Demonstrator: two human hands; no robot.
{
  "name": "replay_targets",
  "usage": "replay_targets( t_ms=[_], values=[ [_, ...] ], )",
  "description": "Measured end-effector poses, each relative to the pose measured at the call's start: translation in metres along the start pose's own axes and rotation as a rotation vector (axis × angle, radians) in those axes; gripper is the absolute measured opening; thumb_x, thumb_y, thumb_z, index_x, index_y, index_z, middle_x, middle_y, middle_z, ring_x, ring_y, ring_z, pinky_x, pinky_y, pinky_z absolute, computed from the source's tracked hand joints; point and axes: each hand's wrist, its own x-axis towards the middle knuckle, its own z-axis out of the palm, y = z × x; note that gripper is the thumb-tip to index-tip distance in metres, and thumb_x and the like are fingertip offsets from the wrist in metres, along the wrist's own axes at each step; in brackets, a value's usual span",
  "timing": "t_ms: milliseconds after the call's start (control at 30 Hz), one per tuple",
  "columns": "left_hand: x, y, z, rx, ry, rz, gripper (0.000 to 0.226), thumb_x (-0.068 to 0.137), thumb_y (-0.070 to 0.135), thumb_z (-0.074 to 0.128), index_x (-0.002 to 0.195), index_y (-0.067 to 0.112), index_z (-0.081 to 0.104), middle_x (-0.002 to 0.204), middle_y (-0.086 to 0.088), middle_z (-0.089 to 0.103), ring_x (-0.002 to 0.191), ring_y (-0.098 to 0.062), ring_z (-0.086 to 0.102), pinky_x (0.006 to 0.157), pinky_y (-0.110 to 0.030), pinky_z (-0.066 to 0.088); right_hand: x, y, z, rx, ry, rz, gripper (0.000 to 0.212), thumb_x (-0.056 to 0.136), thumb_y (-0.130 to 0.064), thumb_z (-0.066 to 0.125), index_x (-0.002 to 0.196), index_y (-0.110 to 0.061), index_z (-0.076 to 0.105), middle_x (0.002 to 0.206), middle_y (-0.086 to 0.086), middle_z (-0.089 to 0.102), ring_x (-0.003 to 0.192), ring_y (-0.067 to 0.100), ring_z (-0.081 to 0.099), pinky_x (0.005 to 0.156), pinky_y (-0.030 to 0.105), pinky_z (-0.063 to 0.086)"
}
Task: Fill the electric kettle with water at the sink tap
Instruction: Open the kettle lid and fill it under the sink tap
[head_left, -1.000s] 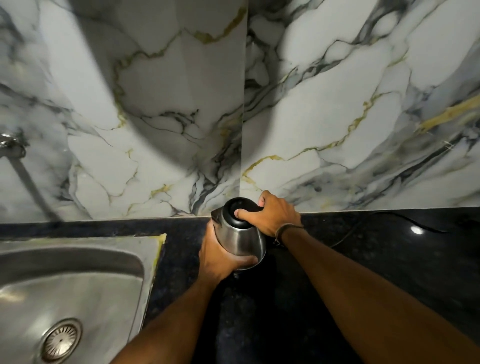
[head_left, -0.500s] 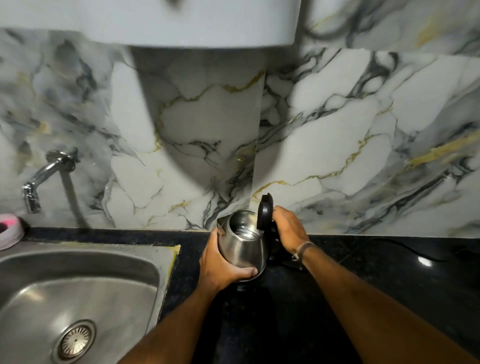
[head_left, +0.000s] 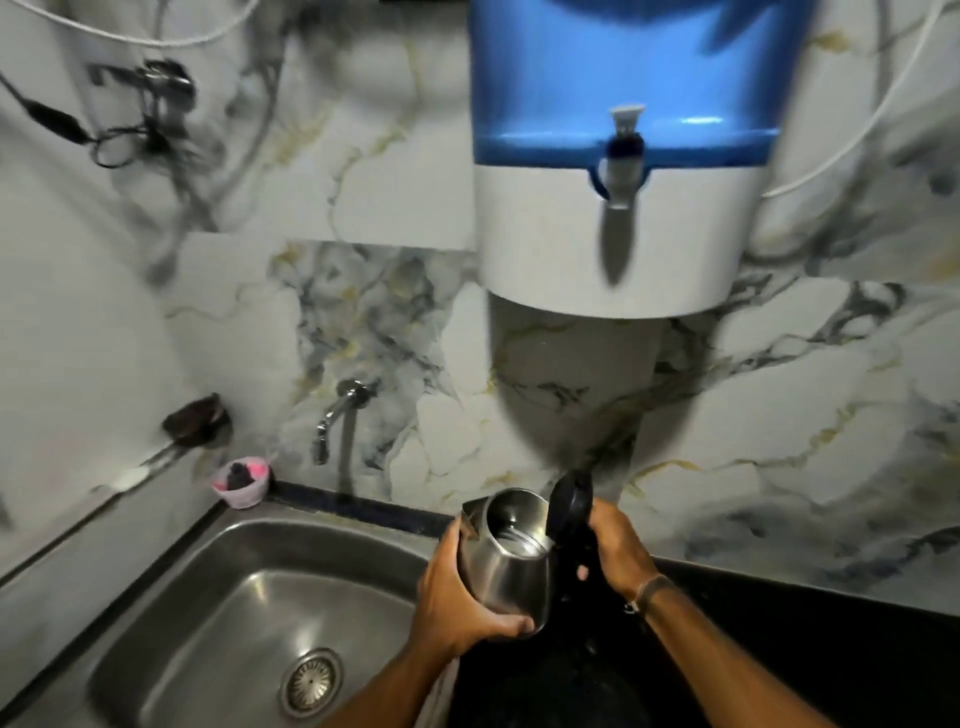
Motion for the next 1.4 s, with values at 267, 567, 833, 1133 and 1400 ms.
replay_targets(
  t_ms=[267,567,833,1133,1400],
  values=[
    [-0.006,-0.075,-0.088,-0.099,0.071,-0.039,0.15,0.029,0.048,0.113,0.155,0.062,0.034,0.141,0.031,0.064,0.131,0.007,0.063,0.101,-0.015,0.058,0.018,-0.021,0.125,0.023,-0.072,0.051,0.055,0.085,-0.075,0.056,0.088,-0.027,0.082,0.085,-0.003,0.086,0.077,0.012,0.082,0.065,0.029,0.062],
    [0.024,-0.172,-0.171,-0.16,0.026,-0.104,0.156,0.029,0.056,0.114,0.153,0.076,0.021,0.144,0.051,0.054,0.129,0.025,0.054,0.1,-0.013,0.052,0.047,-0.03,0.256,-0.078,-0.015,-0.01,0.059,0.082,-0.07,0.051,0.08,-0.015,0.073,0.079,0.009,0.079,0.073,0.006,0.07,0.068,0.027,0.059],
    [0.103,-0.232,-0.253,-0.254,-0.022,-0.166,0.095,0.091,0.061,0.078,0.17,0.025,0.037,0.171,-0.001,0.05,0.158,-0.023,0.048,0.131,-0.047,0.039,0.083,-0.012,0.316,-0.053,0.057,0.018,0.034,0.102,-0.03,0.059,0.097,-0.004,0.079,0.094,0.0,0.081,0.075,-0.011,0.075,0.063,0.005,0.058],
    [0.249,-0.167,-0.287,-0.228,-0.256,-0.155,0.058,0.094,0.023,0.091,0.146,0.009,0.07,0.14,-0.005,0.076,0.133,-0.025,0.071,0.122,-0.044,0.053,0.113,0.006,0.339,-0.113,0.182,0.049,0.041,0.076,-0.065,0.053,0.083,-0.034,0.078,0.087,-0.013,0.081,0.099,0.028,0.073,0.104,0.062,0.057],
    [0.271,-0.154,-0.279,-0.055,-0.302,-0.049,0.026,0.076,0.025,0.106,0.095,0.025,0.088,0.087,0.004,0.089,0.082,-0.007,0.086,0.098,-0.043,0.069,0.132,0.002,0.354,-0.116,0.226,0.047,0.041,0.079,-0.064,0.052,0.082,-0.029,0.072,0.088,-0.001,0.078,0.098,0.034,0.073,0.102,0.069,0.057]
  ],
)
